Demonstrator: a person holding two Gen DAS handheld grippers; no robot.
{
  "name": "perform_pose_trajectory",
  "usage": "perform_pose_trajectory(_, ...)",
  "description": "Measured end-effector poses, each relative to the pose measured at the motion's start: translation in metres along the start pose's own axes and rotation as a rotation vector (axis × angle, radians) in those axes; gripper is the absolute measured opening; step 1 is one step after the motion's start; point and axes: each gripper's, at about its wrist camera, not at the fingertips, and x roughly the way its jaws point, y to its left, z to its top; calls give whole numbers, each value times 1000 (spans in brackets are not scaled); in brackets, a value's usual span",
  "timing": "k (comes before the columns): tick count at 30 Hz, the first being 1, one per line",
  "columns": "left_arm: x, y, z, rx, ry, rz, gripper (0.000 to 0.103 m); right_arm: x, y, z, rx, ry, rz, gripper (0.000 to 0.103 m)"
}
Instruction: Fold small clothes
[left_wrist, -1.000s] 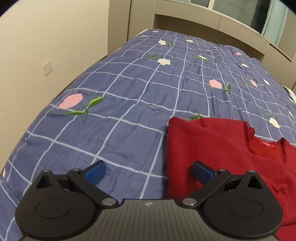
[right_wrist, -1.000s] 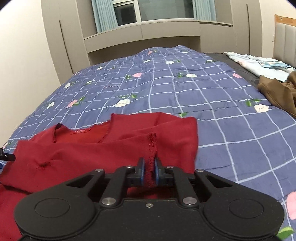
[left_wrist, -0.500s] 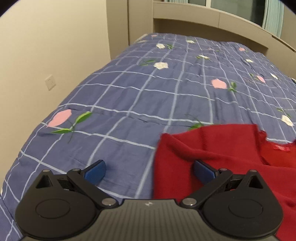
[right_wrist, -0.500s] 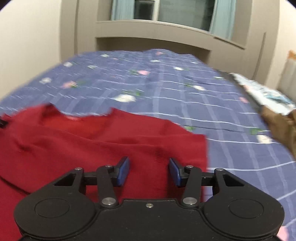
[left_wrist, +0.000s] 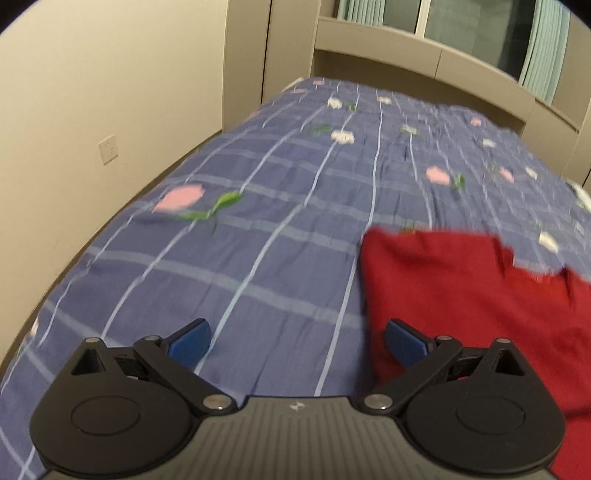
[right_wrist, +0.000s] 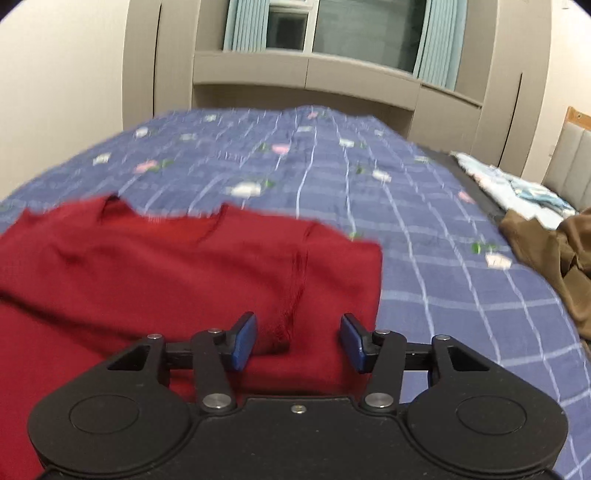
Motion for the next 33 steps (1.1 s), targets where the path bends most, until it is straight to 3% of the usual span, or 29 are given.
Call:
perform_pose_trajectory(4,5,-10,-12,111,21,129,103,3,0,0,1,7,-18,55)
perform_pose_trajectory(7,1,-10,-12,106,29,136,102,2,0,2,-7,20,-44,57)
perform_pose_trajectory(10,-11,-5,-12,82,55,126,102,-14,-1,0,5,10,-75,65)
perform_pose_trajectory(19,-60,9,-40,33,54,47,103,-79,-9,-29,79,-23,32,93)
perform_pose_trajectory(24,-72,-2,-56,73,52,19,103,-100,-1,-44,91,-22,74,99)
perform_pose_trajectory(33,-47,-46,-46,215,25,29,103,-100,13,-45,103,-14,106,100)
